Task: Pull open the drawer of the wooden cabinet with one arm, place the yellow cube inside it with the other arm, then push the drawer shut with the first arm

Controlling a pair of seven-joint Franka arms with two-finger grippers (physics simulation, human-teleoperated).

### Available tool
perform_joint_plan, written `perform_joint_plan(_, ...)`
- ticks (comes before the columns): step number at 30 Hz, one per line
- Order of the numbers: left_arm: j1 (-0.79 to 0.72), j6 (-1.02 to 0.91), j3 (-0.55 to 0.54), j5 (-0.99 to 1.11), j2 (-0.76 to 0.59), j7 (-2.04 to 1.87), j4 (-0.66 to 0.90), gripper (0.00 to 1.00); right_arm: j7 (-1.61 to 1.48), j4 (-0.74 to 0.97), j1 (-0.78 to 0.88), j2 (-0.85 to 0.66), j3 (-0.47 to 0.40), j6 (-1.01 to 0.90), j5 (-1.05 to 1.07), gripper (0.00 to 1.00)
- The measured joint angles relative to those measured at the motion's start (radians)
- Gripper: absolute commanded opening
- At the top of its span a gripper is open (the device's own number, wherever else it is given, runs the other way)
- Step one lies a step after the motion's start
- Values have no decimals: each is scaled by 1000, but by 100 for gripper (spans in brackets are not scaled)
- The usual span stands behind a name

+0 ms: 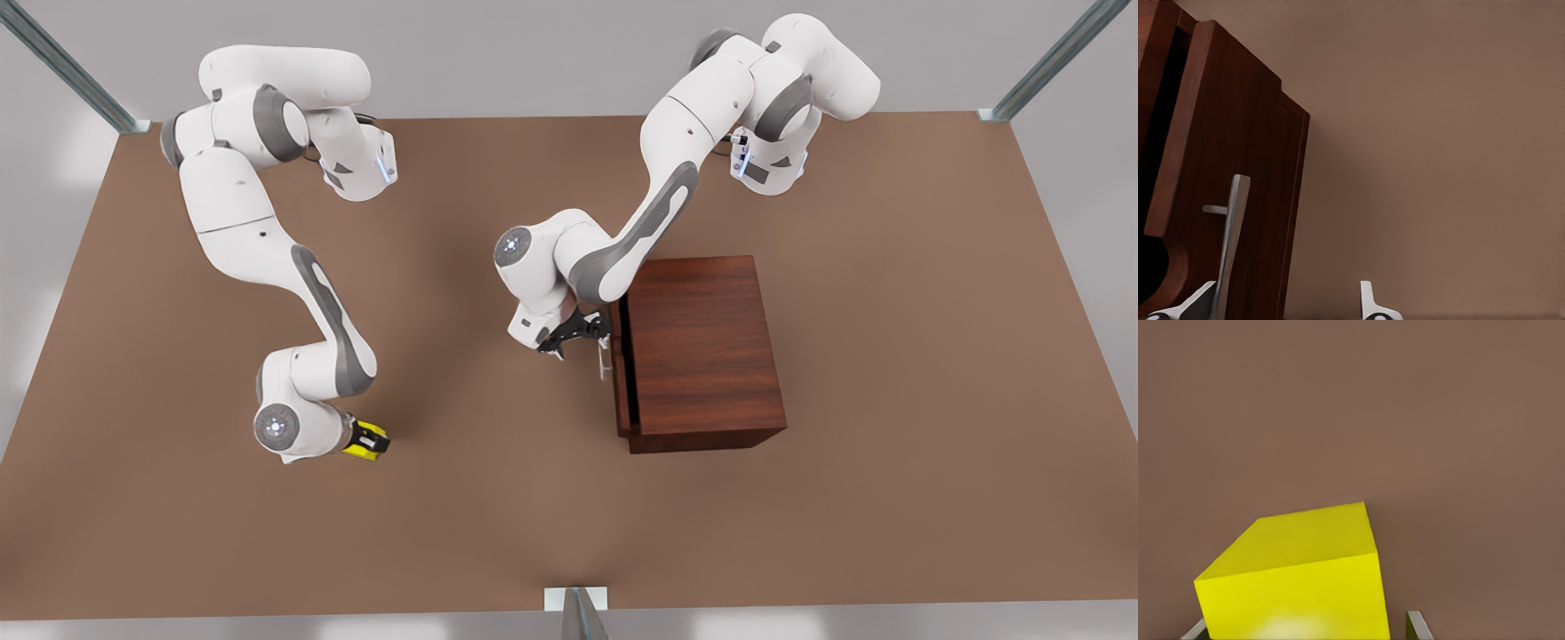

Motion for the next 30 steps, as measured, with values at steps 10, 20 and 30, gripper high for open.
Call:
perform_joint_plan(10, -24, 34, -5, 6, 4, -18, 9, 100, 16, 0, -12, 8, -2, 30, -1, 100)
perform_joint_plan(20, -38, 62, -1, 15, 9, -5, 13, 100, 26, -1, -15, 6, 3, 36, 5, 98)
perform_joint_plan(30, -54, 92, 1, 20, 12, 4, 25, 100, 34, -3, -13, 6, 5, 31, 9, 89)
